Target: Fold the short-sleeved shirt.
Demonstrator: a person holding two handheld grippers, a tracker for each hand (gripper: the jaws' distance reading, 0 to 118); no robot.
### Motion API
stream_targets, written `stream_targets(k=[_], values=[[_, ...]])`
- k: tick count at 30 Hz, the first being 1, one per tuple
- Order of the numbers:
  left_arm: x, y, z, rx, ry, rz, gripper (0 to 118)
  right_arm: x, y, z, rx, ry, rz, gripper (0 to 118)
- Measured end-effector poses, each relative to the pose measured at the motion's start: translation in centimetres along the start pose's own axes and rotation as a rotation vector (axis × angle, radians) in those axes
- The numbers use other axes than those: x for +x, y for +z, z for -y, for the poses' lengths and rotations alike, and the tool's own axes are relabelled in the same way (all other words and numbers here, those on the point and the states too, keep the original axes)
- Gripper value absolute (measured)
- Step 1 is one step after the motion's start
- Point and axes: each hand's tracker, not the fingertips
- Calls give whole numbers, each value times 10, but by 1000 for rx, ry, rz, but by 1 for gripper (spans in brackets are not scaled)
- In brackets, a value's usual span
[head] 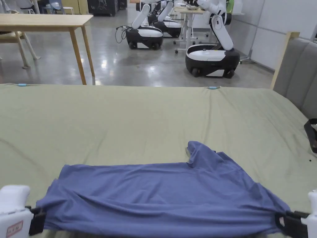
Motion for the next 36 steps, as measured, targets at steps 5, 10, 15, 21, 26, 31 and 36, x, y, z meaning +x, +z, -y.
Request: stream_targets(k=[5,10,15,21,26,31,36], values=[[-6,-20,48,-32,102,36,8,9,-39,47,-90,-60,11,13],[5,19,35,162,78,-32,118,-23,5,21,175,16,-51,107],[50,36,2,406,13,12,118,-92,18,-23,351,45,-150,110],[93,0,-11,320,-138,-112,101,-159,-26,-43,272,138,-89,76],[76,-23,-9,258,-97,-53,0,-171,-41,-35,235,161,-110,1],[37,-44,-15,195,-23,-58,0,-163,-45,-32,218,148,-119,1],[10,-76,-57,185,-1,-91,14,-155,-60,-36,192,130,-118,0]])
